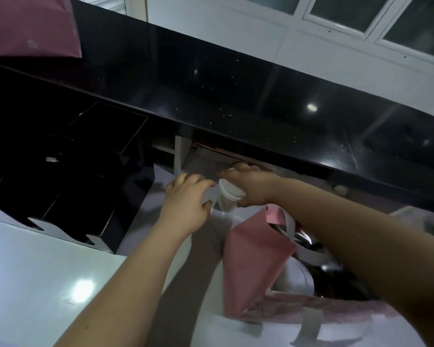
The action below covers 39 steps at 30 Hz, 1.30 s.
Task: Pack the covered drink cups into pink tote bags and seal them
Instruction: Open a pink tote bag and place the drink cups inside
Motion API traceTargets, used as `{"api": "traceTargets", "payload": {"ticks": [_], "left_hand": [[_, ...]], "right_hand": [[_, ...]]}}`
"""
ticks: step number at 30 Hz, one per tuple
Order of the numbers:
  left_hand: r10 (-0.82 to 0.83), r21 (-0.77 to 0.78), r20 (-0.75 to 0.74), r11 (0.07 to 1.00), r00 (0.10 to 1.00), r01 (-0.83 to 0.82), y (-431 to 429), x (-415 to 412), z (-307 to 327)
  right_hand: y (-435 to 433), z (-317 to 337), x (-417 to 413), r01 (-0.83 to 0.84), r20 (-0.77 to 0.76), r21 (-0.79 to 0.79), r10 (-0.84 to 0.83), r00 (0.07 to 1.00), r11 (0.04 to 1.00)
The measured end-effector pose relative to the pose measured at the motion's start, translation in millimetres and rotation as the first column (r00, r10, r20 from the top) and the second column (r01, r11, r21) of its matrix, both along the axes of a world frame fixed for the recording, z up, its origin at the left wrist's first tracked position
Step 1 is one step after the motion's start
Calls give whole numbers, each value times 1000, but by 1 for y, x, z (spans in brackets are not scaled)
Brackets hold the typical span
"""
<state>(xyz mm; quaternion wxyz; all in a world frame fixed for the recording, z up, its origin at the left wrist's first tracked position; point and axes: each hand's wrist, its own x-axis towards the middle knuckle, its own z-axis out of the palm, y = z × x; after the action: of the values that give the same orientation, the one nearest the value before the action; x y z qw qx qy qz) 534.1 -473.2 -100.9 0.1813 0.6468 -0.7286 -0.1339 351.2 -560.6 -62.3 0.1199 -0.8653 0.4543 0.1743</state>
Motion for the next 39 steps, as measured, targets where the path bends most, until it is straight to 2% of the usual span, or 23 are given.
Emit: {"api": "traceTargets", "payload": {"ticks": [4,10,14,21,24,28,32,34,39], "left_hand": [[29,-28,40,999,999,-28,2,10,12],[126,-70,64,990,990,-121,19,23,37],[112,-82,75,991,991,-105,28,19,65],[5,-295,66,955,998,15,37,-27,135],[-84,-316,93,942,992,109,48,-56,146],[-173,-330,103,923,979,198,64,-86,145],[-339,-302,-59,903,939,307,79,-100,142],[-400,-224,-115,902,909,369,85,-107,137],[-388,-91,-139,921,911,379,91,-119,123]], "right_hand": [[3,22,-7,-19,146,57,11,989,998],[24,59,-7,-85,287,100,53,957,991],[41,96,-9,-49,420,111,-2,907,993],[78,159,-63,198,596,-68,-119,794,978],[103,174,-100,278,623,-122,-145,769,953],[135,184,-144,335,712,-82,-180,679,939],[164,189,-176,335,771,11,-221,597,942],[173,186,-186,320,751,57,-252,610,946],[191,175,-192,307,642,96,-295,708,947]]}}
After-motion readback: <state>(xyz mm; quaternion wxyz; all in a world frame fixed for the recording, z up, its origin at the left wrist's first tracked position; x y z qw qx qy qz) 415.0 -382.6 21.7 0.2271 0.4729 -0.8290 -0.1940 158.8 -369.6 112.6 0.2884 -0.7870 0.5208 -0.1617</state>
